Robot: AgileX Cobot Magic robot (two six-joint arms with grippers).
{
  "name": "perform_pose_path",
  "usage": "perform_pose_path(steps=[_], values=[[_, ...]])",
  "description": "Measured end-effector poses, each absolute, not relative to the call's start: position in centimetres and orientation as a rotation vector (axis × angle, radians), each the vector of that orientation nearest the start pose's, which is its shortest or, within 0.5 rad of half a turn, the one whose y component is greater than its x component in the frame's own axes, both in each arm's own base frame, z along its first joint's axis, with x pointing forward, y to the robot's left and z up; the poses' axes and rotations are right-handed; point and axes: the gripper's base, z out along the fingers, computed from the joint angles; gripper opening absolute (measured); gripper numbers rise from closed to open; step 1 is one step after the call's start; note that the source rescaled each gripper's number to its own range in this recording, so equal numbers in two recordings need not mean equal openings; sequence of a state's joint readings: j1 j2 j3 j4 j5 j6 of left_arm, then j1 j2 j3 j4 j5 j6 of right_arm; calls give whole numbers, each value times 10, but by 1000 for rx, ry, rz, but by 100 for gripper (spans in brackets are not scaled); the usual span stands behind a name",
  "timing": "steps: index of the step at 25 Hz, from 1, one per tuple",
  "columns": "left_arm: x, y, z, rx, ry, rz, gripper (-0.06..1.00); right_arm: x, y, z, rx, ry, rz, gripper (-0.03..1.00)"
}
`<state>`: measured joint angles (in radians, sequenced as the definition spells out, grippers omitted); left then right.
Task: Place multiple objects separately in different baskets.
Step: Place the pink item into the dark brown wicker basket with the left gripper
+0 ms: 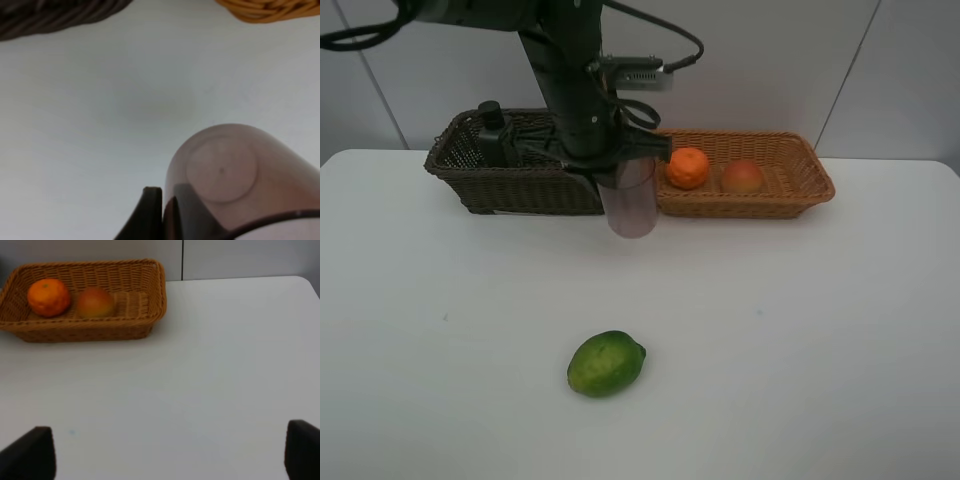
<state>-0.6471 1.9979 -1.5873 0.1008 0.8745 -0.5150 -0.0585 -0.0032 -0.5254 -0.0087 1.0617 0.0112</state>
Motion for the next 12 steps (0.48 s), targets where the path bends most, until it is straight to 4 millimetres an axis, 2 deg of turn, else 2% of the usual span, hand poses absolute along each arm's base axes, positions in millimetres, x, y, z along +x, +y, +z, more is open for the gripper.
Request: perform_pose_path(steps=[6, 12], values=[[343, -225, 271, 298, 2675, -142, 0, -8, 0, 284, 71, 2016, -40, 97], [353, -184, 298, 296, 2615, -76, 0, -8, 0, 284, 71, 2016, -40, 97]])
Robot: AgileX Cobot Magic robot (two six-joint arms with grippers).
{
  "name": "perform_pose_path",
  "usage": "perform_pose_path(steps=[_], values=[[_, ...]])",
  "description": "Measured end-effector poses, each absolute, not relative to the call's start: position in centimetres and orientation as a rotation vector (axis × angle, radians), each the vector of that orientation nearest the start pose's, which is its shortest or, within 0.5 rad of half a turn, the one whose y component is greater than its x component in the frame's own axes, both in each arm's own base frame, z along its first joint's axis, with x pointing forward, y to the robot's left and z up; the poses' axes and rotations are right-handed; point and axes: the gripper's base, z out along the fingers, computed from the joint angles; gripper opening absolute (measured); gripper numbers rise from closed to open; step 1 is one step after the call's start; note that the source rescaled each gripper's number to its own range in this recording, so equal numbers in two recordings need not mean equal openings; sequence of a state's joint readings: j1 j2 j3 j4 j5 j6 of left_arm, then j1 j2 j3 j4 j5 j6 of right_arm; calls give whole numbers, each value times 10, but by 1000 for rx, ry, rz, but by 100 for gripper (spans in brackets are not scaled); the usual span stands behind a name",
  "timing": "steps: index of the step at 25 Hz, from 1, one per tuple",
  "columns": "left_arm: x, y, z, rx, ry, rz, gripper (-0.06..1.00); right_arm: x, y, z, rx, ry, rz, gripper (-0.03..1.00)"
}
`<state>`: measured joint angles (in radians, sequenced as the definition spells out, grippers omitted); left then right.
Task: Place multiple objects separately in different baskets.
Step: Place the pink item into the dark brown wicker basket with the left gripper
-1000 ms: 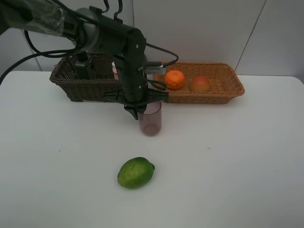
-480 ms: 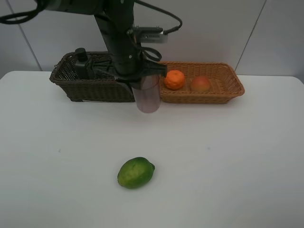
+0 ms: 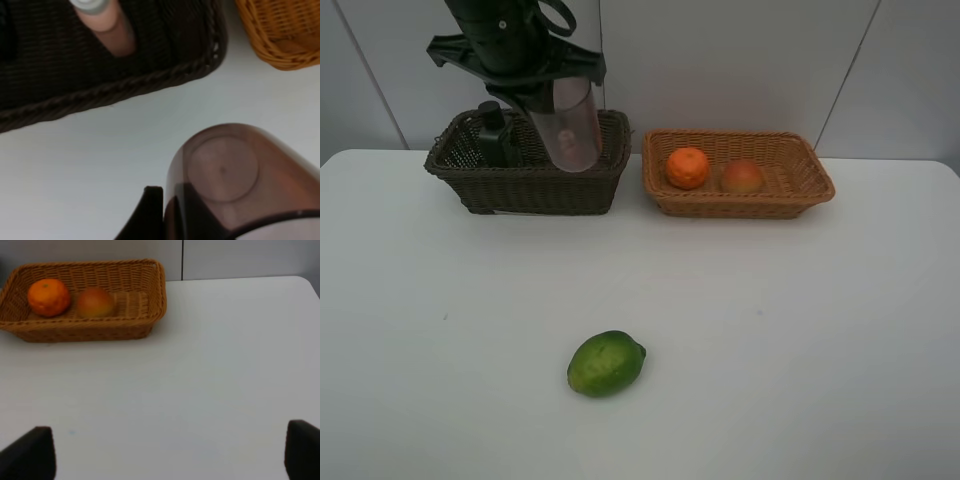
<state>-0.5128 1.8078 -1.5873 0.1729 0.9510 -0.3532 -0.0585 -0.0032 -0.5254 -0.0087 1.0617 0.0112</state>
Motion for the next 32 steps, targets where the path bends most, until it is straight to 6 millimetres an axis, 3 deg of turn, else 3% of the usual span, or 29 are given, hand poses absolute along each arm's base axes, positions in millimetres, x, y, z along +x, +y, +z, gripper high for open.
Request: perform_pose_path(steps=[5, 11, 21, 29, 32], values=[[365, -150, 295, 291, 2609, 18, 0, -8, 0, 284, 71, 2016, -40, 97], [381, -123, 280, 248, 2526, 33, 0, -8, 0, 284, 71, 2016, -40, 97], [398, -102, 257, 263, 2367, 37, 0, -8, 0, 284, 71, 2016, -40, 97], [412, -106, 217, 322, 2398, 59, 0, -8, 0, 284, 71, 2016, -40, 97], [414, -107, 212, 335, 2389, 57, 0, -8, 0, 284, 71, 2016, -40, 97]])
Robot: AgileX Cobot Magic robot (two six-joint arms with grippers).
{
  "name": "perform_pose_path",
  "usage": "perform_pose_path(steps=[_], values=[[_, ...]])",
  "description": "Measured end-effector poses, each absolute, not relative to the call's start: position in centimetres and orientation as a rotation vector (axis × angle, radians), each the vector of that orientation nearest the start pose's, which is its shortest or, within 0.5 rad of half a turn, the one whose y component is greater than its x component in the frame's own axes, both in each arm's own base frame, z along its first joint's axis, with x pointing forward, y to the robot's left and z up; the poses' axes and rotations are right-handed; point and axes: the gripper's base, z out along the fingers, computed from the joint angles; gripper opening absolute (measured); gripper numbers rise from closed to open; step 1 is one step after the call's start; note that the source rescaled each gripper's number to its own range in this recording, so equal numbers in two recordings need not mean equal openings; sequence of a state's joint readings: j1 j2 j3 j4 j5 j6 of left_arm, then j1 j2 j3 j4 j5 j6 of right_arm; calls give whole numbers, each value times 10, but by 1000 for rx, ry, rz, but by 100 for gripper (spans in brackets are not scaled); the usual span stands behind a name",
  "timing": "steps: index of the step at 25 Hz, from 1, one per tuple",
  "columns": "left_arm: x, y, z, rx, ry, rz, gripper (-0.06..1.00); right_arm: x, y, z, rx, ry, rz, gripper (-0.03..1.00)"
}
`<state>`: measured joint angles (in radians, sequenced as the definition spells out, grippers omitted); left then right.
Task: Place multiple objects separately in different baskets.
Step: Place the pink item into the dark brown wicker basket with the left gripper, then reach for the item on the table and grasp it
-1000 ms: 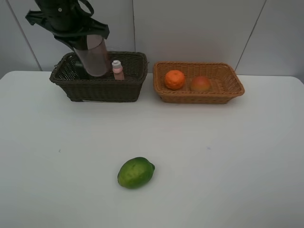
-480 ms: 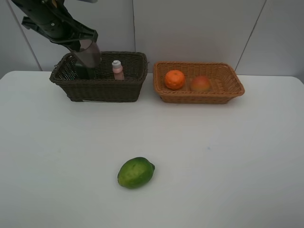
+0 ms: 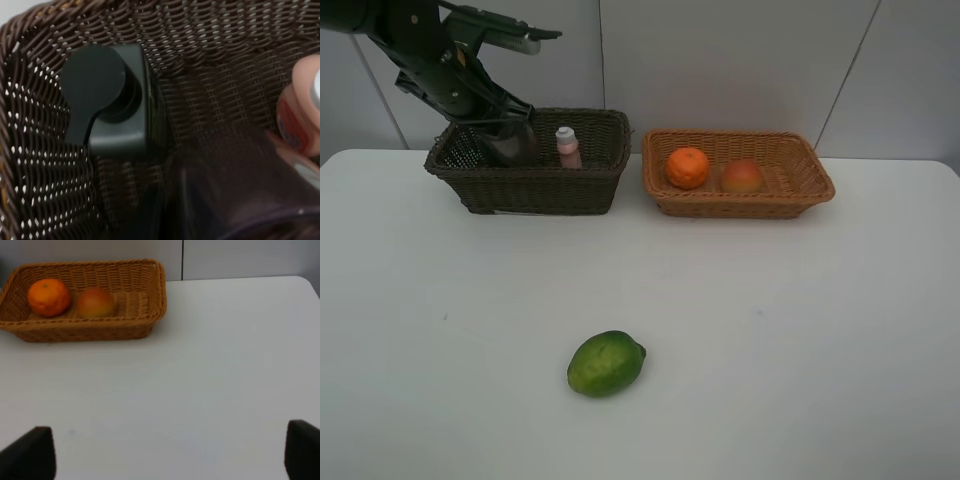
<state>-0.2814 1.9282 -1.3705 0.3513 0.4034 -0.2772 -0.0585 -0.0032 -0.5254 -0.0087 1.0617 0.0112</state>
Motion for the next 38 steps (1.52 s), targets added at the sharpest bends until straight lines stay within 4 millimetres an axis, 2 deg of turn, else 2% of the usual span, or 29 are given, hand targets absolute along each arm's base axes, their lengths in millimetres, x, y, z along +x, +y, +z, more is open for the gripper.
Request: perform_pose_path(steps=[6, 11, 13, 19, 21, 23, 29, 33, 38], values=[[417, -109, 213, 344, 2356, 43, 2, -8, 0, 284, 71, 2016, -40, 97], [416, -108, 212, 342, 2367, 49, 16, -8, 0, 284, 71, 2016, -40, 97], [416, -108, 212, 342, 2367, 49, 25, -8, 0, 284, 71, 2016, -40, 97], [416, -108, 212, 343, 2368, 50, 70, -8, 0, 284, 71, 2016, -40, 97], [416, -108, 212, 343, 2368, 50, 82, -8, 0, 284, 71, 2016, -40, 97], [416, -108, 212, 336, 2370, 44, 89, -8, 0, 284, 71, 2016, -40, 97], [406, -121, 227, 337, 2366, 10, 92, -8, 0, 284, 71, 2016, -40, 97], [389, -137, 240, 387, 2403, 6, 92, -8, 0, 284, 71, 2016, -40, 97], [363, -162, 242, 529, 2512, 2, 92, -8, 0, 284, 71, 2016, -40, 97]])
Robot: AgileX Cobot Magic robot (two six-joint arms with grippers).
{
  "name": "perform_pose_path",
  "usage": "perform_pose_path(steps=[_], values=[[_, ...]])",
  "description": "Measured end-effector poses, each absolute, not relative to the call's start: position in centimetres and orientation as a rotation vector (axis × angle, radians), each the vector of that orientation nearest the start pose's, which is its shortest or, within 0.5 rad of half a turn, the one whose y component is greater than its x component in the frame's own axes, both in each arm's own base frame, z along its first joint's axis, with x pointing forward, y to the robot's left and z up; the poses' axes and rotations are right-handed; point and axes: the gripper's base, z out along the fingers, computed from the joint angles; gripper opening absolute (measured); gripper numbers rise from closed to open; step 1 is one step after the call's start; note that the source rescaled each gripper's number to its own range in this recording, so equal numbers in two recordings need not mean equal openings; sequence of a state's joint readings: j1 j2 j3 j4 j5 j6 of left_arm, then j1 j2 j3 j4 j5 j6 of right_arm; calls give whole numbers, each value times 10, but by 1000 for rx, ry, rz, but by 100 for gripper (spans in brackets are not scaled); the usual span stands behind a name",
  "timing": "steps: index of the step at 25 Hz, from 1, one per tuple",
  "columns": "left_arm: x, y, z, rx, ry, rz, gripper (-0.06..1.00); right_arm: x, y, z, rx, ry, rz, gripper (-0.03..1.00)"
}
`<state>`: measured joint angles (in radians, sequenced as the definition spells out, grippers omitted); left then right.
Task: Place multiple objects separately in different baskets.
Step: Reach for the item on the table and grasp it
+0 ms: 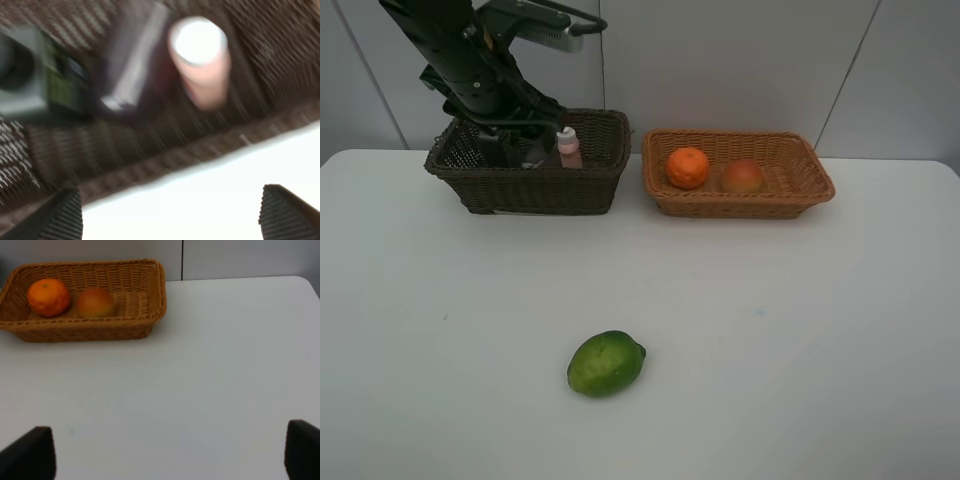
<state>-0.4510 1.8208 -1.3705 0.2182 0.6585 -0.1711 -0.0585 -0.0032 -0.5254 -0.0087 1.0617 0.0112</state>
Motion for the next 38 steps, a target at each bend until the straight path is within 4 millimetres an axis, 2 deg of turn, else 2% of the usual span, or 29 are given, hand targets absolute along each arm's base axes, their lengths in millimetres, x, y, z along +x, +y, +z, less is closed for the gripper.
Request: perform_pose_path(steps=[9, 13, 20, 29, 33, 38], values=[[327, -197, 236, 738, 2641, 21, 92, -8, 0, 284, 71, 2016, -40, 97], [312, -210, 232, 811, 2642, 14, 92, -8, 0, 284, 71, 2016, -40, 97], [285, -217, 214, 901, 2653, -9, 92, -8, 0, 284, 71, 2016, -40, 97], [239, -259, 204, 1112, 2603, -89, 92, -8, 0, 284, 71, 2016, -40, 97], [227, -265, 197, 1219, 2565, -87, 93, -8, 0, 284, 71, 2016, -40, 97], [218, -264, 189, 1305, 2546, -73, 100, -8, 0, 284, 71, 2016, -40, 97]])
